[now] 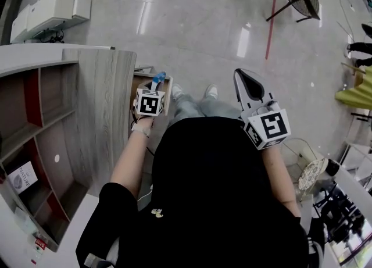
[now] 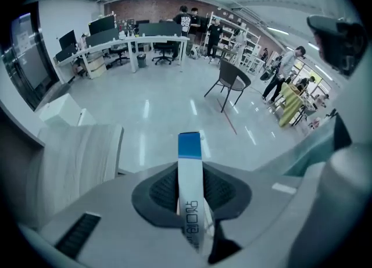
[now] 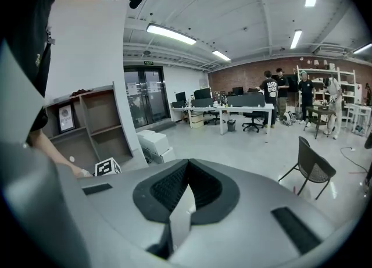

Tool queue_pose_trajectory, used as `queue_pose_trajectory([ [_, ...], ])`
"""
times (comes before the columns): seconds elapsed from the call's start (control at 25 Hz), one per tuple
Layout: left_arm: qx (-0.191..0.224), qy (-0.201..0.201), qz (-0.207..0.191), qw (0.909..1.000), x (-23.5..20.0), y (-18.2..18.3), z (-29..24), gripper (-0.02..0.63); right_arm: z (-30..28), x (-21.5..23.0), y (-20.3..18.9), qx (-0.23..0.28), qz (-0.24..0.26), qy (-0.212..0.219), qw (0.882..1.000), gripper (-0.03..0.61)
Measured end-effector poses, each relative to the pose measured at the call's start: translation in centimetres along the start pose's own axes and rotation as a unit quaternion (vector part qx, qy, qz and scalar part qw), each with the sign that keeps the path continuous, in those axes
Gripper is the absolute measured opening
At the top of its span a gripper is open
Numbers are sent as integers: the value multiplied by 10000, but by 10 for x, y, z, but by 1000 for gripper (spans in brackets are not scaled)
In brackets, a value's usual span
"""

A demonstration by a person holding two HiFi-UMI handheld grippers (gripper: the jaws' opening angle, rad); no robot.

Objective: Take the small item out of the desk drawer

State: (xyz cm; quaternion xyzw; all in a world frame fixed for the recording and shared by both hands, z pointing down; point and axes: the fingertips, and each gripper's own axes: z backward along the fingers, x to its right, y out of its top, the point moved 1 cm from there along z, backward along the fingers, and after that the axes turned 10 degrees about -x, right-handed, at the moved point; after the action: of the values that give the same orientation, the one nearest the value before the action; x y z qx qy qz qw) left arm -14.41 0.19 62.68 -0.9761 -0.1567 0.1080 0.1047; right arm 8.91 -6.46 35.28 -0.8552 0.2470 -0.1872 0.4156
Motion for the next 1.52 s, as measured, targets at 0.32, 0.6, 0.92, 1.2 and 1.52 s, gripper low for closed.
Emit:
queue_pose_trajectory([
  [0.32, 1420, -191, -271, 9893, 39, 82, 113, 83, -4, -1, 37, 422, 250, 249, 9985, -5],
  [0.6, 2683, -40, -531, 9619, 59, 131, 208, 83, -1, -14, 66, 772, 487, 514, 9945, -5],
  [0.92, 3989, 406, -603, 9141, 69, 150, 295, 81, 11, -34, 105, 1253, 702, 890, 9856, -5],
  [1.2, 4668, 364, -523, 8821, 83, 147, 337, 83, 25, -50, 126, 1528, 899, 1125, 9777, -5],
  [1.52, 4811, 450, -550, 8738, 87, 141, 351, 83, 31, -61, 131, 1569, 975, 1284, 9744, -5],
])
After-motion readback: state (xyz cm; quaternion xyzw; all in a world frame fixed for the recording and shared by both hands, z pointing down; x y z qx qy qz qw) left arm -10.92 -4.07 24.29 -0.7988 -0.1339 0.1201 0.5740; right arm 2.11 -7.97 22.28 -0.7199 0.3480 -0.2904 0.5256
